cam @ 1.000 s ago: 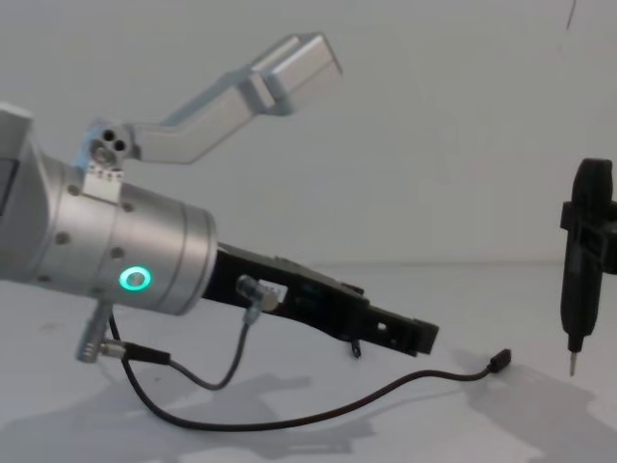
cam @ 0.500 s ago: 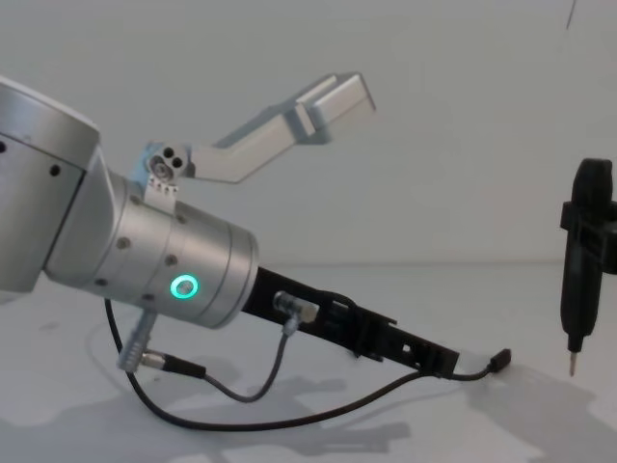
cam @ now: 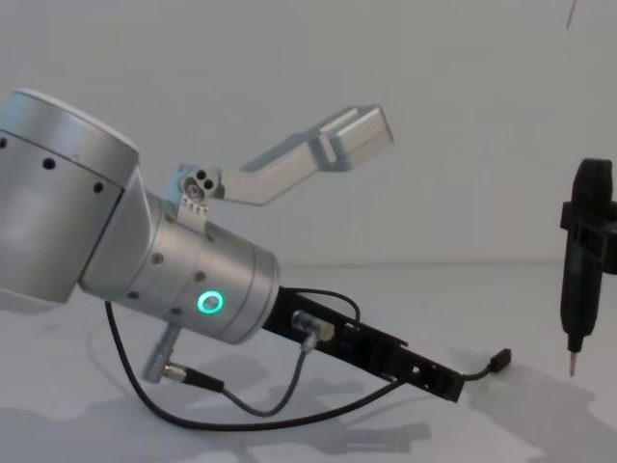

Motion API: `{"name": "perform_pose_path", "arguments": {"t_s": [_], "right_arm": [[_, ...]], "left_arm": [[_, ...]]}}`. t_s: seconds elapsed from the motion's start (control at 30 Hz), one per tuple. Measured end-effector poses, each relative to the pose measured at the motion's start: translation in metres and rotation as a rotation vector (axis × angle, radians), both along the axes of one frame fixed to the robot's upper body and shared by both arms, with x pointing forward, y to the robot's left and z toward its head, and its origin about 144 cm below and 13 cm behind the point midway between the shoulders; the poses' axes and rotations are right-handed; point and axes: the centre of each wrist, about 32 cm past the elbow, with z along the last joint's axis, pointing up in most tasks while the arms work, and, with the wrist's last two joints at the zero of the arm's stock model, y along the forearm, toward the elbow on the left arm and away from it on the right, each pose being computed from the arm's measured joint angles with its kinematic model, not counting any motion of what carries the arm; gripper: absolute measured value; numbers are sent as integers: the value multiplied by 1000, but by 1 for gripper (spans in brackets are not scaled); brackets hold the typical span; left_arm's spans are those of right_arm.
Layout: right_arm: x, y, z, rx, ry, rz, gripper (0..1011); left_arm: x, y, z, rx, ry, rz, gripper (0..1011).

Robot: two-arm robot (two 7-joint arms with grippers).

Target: Pick up the data cable with the one hand.

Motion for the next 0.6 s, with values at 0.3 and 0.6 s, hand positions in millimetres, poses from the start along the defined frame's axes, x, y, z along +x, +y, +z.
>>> {"name": "perform_pose_path", "arguments": {"t_s": [0.3,0.6], "right_arm": [[0,0,0,0,0,0,279],[0,0,0,0,0,0,279]], "left_arm": [[5,-5,-4,11,-3,-4,1001],[7,-8,-6,16,-6,-7,1001]]}}
